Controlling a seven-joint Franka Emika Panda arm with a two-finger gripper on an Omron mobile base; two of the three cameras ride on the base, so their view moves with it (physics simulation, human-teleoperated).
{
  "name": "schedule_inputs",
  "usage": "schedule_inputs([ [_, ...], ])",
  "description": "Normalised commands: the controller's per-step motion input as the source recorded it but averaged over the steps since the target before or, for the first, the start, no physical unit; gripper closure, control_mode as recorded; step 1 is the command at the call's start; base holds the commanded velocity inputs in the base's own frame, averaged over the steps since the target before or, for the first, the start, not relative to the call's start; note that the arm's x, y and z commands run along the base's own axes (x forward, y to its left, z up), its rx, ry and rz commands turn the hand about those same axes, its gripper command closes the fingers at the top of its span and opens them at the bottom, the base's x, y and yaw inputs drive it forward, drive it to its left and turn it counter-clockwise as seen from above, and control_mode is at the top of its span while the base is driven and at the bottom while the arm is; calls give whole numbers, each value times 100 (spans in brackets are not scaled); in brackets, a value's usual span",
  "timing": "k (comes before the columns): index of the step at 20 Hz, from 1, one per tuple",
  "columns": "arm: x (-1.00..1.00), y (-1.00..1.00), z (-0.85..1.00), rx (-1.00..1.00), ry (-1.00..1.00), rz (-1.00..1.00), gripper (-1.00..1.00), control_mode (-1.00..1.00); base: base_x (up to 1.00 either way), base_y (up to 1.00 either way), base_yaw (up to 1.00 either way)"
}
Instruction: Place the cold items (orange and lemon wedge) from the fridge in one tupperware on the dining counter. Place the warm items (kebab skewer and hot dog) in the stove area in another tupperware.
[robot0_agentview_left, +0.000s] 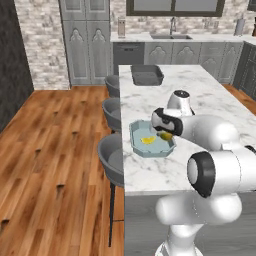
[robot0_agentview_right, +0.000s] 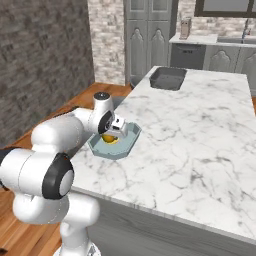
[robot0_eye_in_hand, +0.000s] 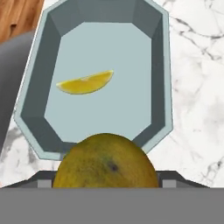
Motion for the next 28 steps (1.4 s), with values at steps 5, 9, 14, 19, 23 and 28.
schedule_inputs([
  [5,70,0,-40,0,1,0,100,-100,0,0,0],
  [9,42,-2,-26,0,0,0,100,-100,0,0,0],
  [14,33,-4,-31,0,0,0,100,-100,0,0,0],
  [19,27,-2,-33,0,0,-1,100,-100,0,0,0],
  [23,18,0,-34,0,0,-1,100,-100,0,0,0],
  [28,7,0,-35,0,0,0,-100,-100,0,0,0],
])
